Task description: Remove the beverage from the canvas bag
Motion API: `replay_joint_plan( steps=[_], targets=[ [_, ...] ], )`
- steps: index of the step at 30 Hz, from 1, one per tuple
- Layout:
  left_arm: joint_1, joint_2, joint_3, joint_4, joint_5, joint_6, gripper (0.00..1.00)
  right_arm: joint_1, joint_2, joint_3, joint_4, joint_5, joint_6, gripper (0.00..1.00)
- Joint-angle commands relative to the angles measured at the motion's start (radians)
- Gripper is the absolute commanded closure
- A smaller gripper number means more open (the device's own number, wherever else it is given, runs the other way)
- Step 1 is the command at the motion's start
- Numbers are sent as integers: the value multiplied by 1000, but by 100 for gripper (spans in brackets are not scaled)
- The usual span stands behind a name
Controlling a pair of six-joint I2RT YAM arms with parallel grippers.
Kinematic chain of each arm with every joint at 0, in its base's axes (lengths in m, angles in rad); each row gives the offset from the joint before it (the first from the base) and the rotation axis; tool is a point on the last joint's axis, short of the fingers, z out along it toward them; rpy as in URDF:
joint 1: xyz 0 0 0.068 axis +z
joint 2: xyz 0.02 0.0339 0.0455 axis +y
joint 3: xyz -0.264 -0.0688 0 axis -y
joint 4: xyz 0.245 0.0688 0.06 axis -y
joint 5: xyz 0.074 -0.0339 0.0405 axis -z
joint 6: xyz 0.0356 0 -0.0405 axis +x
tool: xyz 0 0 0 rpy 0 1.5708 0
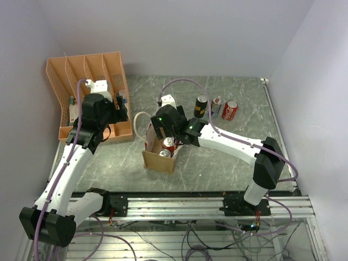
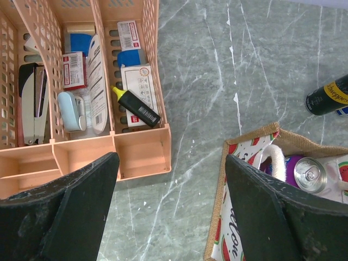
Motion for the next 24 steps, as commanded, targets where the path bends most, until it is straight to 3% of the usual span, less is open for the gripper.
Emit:
replay_joint_plan(
  steps=[1,7,24],
  targets=[
    [9,-16,8,18,2,-11,10,0,34,28,-30,49,62,15],
    [9,-12,8,19,10,-11,11,-6,113,79,-80,99,88,23],
    [9,-15,8,21,34,-15,11,-39,295,222,-282,241,228,20]
  ],
)
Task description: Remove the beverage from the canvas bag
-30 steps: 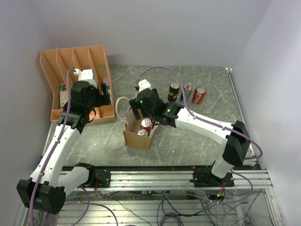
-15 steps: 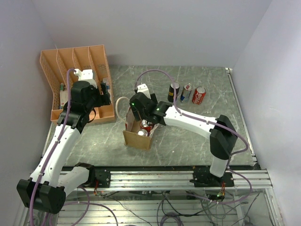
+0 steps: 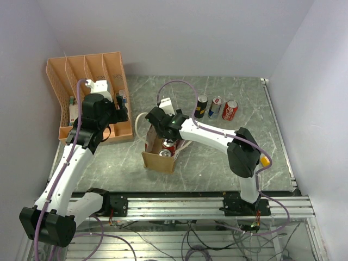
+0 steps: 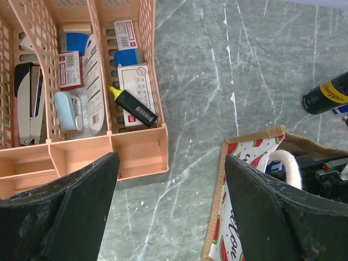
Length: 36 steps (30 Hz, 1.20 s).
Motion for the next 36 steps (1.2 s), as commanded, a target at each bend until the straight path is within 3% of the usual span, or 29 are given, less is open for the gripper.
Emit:
replay_joint_plan(
  steps=[1,22,23,26,29,36],
  targets=[
    [9,-12,8,22,25,-10,11,-13,31,40,-75,64,53,19],
    [9,-8,7,23,27,-9,11,-97,152,7,-2,-142,57,23],
    [9,-9,6,24,28,-9,11,-97,153,8,-1,-147,57,25],
    [9,-5,6,25,32,-9,11,-97,144,5,12,-175,42,44],
    [9,-2,6,24,34,-9,11,-95,111,10,14,-174,35,47],
    [9,0,6,27,38,-7,11,-97,-35,32,46,-159,-6,71]
  ],
)
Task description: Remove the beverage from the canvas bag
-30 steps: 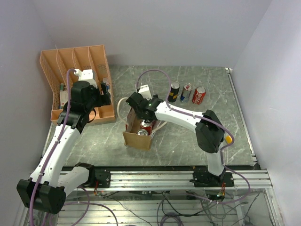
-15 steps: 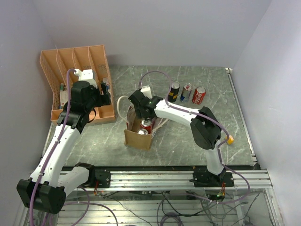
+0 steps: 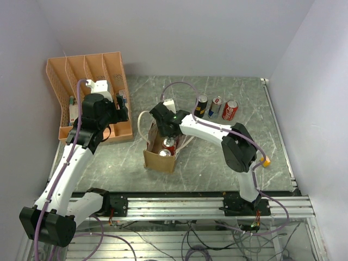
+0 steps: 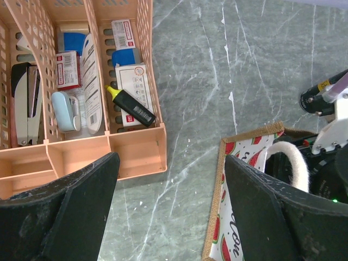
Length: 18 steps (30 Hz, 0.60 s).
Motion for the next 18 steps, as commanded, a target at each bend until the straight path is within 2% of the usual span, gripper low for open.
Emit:
replay_joint_plan(
  steps=[1,8,13,18],
  targets=[
    [9,1,5,25,27,-5,11,-16,-143,22,21,14,-41,73],
    [9,6,5,25,26,-4,11,-74,-327,-27,122,-98,-53,84],
    [9,8,5,26,31,-6,11,-181,-501,-158,266,-316,-35,89],
    [9,7,5,27,35,-6,11,-346,-687,-340,419,-507,29,96]
  ],
)
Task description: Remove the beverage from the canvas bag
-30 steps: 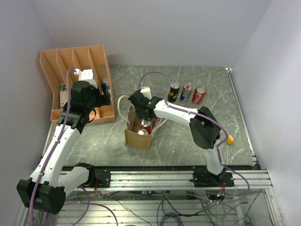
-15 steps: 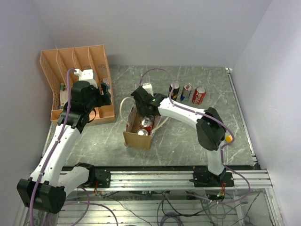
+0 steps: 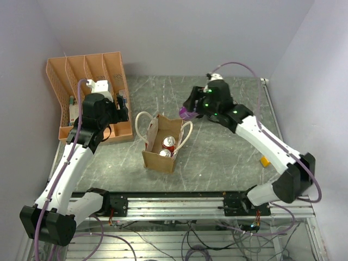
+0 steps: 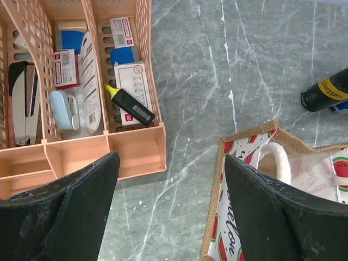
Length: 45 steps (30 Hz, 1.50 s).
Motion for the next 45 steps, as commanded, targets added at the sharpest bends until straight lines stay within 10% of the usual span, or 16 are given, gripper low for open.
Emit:
replay_joint_plan(
  steps=[1,17,26,45],
  targets=[
    [9,-2,5,26,29,-7,11,-132,-155,-121,215,-205,66,97],
    [7,2,6,30,39,-7,11,-284,-352,-439,196,366,-168,100],
    [7,17,6,27,42,-8,11,-235,-77,-399,137,188,-235,100],
    [8,25,5,23,23,-5,11,-80,341,-85,124,319,-181,100]
  ],
)
